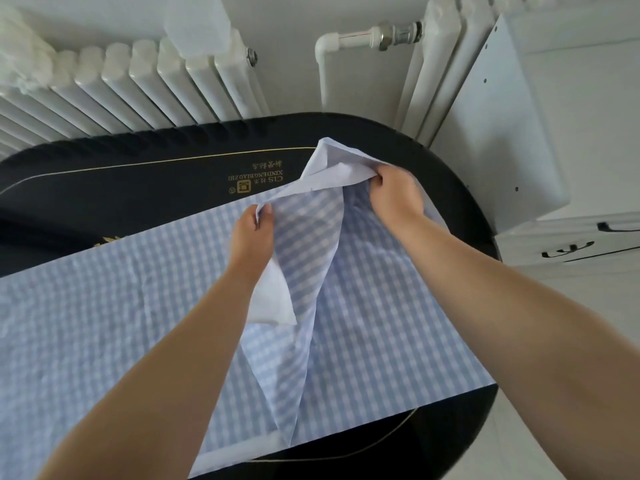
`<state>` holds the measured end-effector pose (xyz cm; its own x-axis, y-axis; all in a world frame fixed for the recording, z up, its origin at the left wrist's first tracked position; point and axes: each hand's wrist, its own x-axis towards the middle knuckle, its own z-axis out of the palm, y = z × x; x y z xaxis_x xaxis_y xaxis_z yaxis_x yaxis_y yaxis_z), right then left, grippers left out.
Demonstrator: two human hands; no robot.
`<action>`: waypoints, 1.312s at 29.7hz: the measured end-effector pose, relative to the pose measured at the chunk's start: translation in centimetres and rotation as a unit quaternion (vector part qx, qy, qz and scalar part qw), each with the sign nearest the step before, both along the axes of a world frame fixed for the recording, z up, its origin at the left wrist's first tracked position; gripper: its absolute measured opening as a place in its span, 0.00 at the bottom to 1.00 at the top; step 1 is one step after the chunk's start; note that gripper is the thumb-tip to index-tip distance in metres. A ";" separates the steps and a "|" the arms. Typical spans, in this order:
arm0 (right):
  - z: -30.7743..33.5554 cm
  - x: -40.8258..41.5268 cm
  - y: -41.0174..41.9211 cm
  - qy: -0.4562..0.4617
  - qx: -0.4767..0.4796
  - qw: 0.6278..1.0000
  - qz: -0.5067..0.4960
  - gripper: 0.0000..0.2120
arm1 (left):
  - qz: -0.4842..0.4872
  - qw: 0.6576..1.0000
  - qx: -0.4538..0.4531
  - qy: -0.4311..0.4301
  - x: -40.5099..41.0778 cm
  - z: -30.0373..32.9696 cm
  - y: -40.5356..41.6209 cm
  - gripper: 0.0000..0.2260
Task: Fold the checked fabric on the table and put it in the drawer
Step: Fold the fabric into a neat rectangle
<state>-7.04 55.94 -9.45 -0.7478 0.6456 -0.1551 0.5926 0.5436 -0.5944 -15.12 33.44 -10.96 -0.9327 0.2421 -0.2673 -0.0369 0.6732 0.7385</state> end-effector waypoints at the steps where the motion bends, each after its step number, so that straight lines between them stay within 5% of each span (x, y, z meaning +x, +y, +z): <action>1: 0.4 0.0 -0.3 0.013 0.033 0.999 -0.001 0.15 | -0.003 1.000 -0.009 -0.012 -0.1 -0.3 -0.3 0.20; 5: 2.1 0.3 -1.5 0.031 0.064 0.996 0.044 0.12 | -0.018 0.988 -0.119 -0.101 -0.2 -2.3 -1.1 0.27; 10: 4.4 -0.6 -0.4 -0.121 0.126 0.981 0.082 0.14 | -0.080 0.970 -0.195 -0.124 -0.2 -2.8 -0.6 0.27; 16: 7.5 -1.3 1.2 -0.213 -0.018 0.969 0.126 0.06 | -0.077 0.958 -0.215 -0.175 -1.1 -2.2 -0.8 0.30; 18: 8.2 -1.4 1.9 -0.172 0.010 0.981 0.088 0.07 | -0.114 0.960 -0.193 -0.170 -1.1 -2.2 -0.8 0.27; 22: 7.5 -0.1 1.8 0.054 0.107 0.993 0.006 0.12 | -0.152 0.941 -0.239 -0.184 -1.0 -2.3 -0.2 0.27; 27: 5.6 0.5 2.0 0.209 0.059 0.975 -0.048 0.11 | -0.189 0.943 -0.163 -0.222 -1.8 -0.8 -1.0 0.38; 32: 3.3 -0.2 4.2 0.225 -0.128 0.942 -0.215 0.11 | -0.182 0.943 -0.156 -0.229 -2.0 -0.6 -3.2 0.53; 35: 2.3 -1.1 4.8 0.216 -0.289 0.860 -0.361 0.07 | -0.170 0.941 -0.188 -0.225 -1.8 -1.7 -3.3 0.47; 37: 2.1 -1.4 4.7 0.145 -0.382 0.813 -0.414 0.21 | -0.167 0.938 -0.205 -0.225 -1.9 -2.0 -3.2 0.43; 39: 1.9 -1.7 4.3 0.077 -0.435 0.818 -0.370 0.28 | -0.173 0.936 -0.210 -0.224 -2.1 -2.0 -3.2 0.41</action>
